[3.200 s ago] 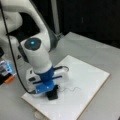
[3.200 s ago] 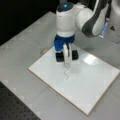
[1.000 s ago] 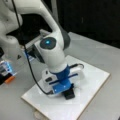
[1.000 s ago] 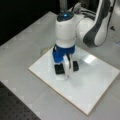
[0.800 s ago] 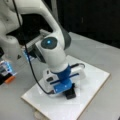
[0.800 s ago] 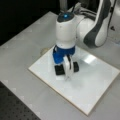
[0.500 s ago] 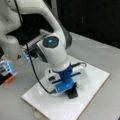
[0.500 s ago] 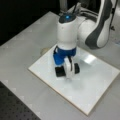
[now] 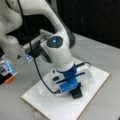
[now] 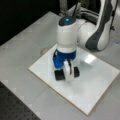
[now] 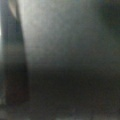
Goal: Erasing curve lines
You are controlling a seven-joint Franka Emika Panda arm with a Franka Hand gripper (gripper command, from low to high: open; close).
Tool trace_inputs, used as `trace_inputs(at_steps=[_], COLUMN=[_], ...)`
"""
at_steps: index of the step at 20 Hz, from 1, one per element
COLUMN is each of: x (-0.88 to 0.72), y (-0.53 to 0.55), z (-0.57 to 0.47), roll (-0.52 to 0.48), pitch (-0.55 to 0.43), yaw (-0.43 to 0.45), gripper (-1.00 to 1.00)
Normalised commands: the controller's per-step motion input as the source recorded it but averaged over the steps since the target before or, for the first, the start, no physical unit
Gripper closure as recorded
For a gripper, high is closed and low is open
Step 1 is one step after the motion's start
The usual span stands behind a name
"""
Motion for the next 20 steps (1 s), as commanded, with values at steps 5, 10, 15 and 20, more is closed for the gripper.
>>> trace_inputs(at_steps=[5, 10, 15, 20], x=[0.41, 0.43, 0.44, 0.39], y=[0.11, 0.17, 0.21, 0.21], z=[-0.27, -0.3, -0.31, -0.31], roll=[0.095, 0.102, 0.104, 0.096], pitch=[0.089, 0.083, 0.077, 0.077], yaw=[-0.166, -0.184, -0.213, -0.205], gripper=[1.0, 1.0, 1.0, 1.0])
